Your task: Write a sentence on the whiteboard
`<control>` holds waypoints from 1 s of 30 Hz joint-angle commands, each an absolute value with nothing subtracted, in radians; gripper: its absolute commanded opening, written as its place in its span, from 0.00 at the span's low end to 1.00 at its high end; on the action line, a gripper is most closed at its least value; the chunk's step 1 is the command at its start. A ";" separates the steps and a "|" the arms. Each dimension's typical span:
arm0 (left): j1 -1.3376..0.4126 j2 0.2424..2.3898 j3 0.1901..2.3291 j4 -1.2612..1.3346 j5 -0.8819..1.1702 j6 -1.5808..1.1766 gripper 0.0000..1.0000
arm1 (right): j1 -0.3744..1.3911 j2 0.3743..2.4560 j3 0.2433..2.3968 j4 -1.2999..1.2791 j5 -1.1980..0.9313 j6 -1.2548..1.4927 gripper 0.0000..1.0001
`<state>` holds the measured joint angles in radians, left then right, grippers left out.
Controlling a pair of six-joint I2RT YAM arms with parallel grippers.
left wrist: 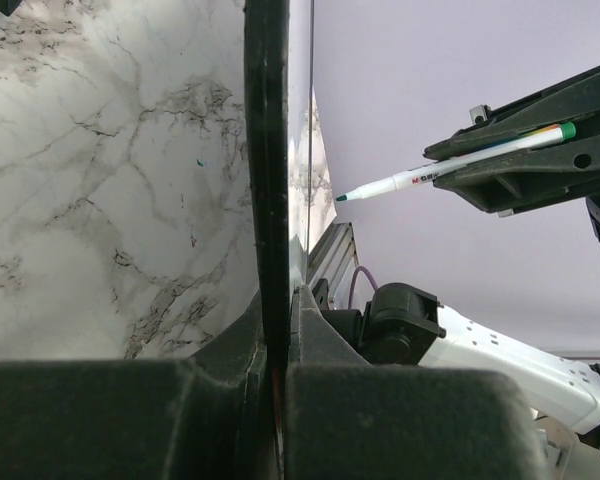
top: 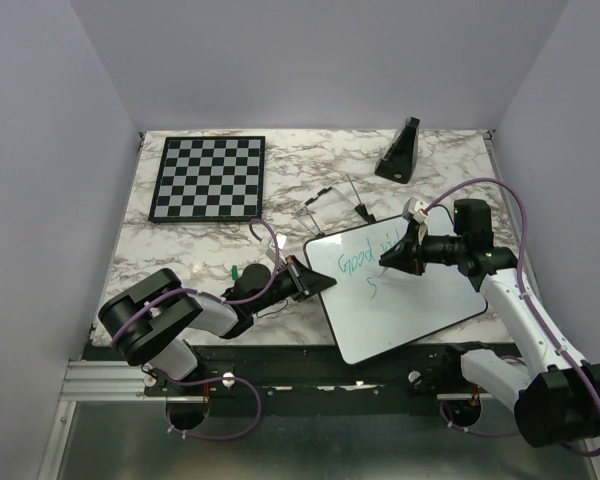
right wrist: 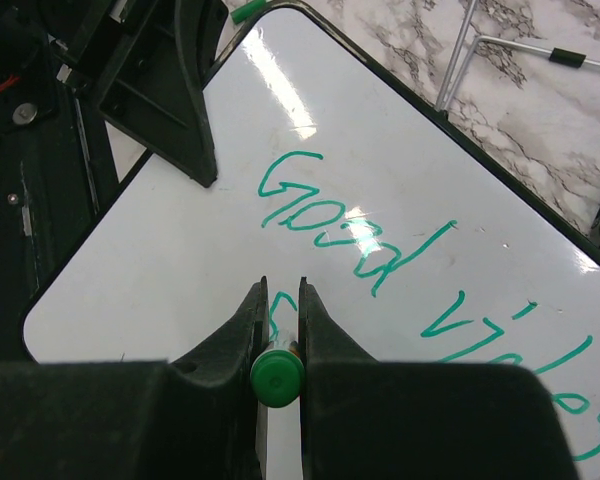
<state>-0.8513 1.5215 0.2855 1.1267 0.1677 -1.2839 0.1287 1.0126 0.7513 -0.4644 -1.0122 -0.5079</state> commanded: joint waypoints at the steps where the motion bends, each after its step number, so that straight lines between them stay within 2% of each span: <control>1: -0.851 1.488 0.281 1.183 0.106 -1.224 0.00 | 0.120 1.011 0.739 -0.460 -1.043 -0.514 0.01; 30: -0.856 1.489 0.268 1.204 0.094 -1.230 0.00 | 0.120 0.999 0.742 -0.485 -1.034 -0.535 0.01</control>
